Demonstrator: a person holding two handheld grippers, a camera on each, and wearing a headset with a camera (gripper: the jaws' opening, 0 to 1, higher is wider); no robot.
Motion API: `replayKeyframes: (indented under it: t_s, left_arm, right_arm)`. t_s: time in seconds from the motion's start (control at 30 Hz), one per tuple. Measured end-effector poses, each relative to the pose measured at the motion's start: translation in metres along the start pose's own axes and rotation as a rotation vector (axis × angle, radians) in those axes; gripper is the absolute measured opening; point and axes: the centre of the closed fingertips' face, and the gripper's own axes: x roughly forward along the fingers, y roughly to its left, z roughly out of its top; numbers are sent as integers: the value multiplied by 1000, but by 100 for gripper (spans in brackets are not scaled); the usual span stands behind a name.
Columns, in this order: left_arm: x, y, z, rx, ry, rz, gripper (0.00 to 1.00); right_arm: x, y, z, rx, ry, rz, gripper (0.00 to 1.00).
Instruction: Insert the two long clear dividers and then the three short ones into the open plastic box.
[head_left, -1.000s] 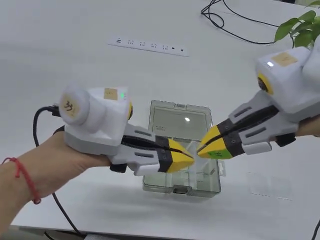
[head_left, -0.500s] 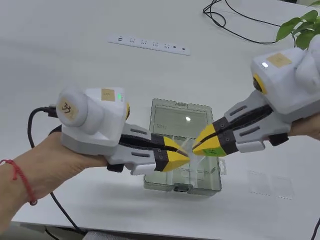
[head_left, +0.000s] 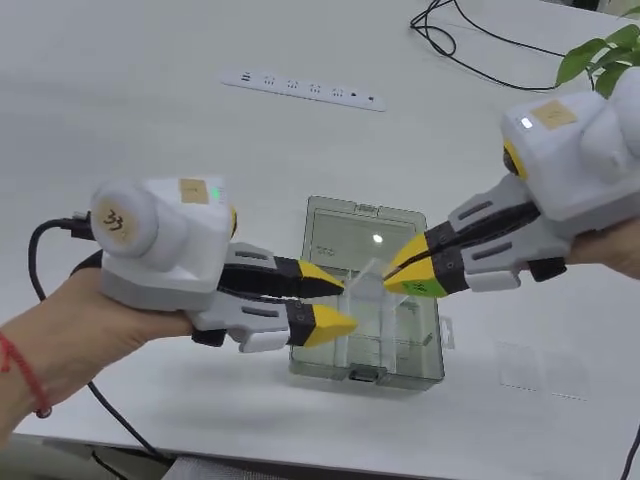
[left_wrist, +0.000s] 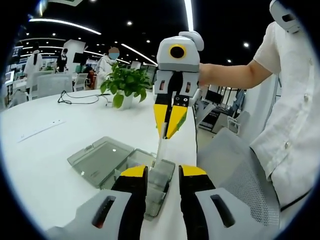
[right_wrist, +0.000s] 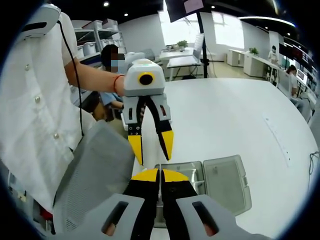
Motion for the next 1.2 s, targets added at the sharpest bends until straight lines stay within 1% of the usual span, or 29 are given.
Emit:
replayKeyframes:
  t_s: [0.13, 0.17, 0.27, 0.37, 0.47, 0.63, 0.77, 0.87, 0.9, 1.0, 1.1, 1.2]
  left_arm:
    - [-6, 6, -3, -7, 0, 35, 30]
    - [-7, 8, -4, -6, 2, 52, 32]
    - [-10, 12, -9, -22, 10, 74, 40]
    - [-14, 13, -12, -35, 7, 86, 46]
    - [-17, 16, -17, -33, 17, 114, 51]
    - [-21, 19, -23, -34, 22, 135, 62]
    - [-24, 20, -26, -37, 24, 146, 70]
    - [-26, 20, -28, -33, 22, 158, 78]
    - [-26, 20, -28, -31, 22, 162, 81]
    - [-26, 20, -31, -36, 28, 161, 81]
    - [-27, 20, -32, -40, 30, 162, 84]
    - [-27, 20, -32, -41, 27, 164, 85]
  right_arm:
    - [5, -6, -1, -9, 10, -20, 3]
    - [7, -8, -1, -9, 12, -24, 3]
    - [11, -13, -1, -8, 11, -34, 3]
    - [15, -17, -2, -8, 12, -45, 3]
    - [22, -22, -6, -6, 11, -45, 3]
    - [35, -24, -8, -6, 15, -41, 3]
    - [45, -30, -14, -3, 12, -40, 3]
    - [51, -32, -17, 3, 11, -43, 2]
    - [54, -35, -21, 7, 10, -45, 2]
    - [57, -37, -23, 13, 6, -45, 2]
    - [60, -35, -25, 9, 18, -45, 2]
    - [62, -39, -28, 10, 20, -49, 2]
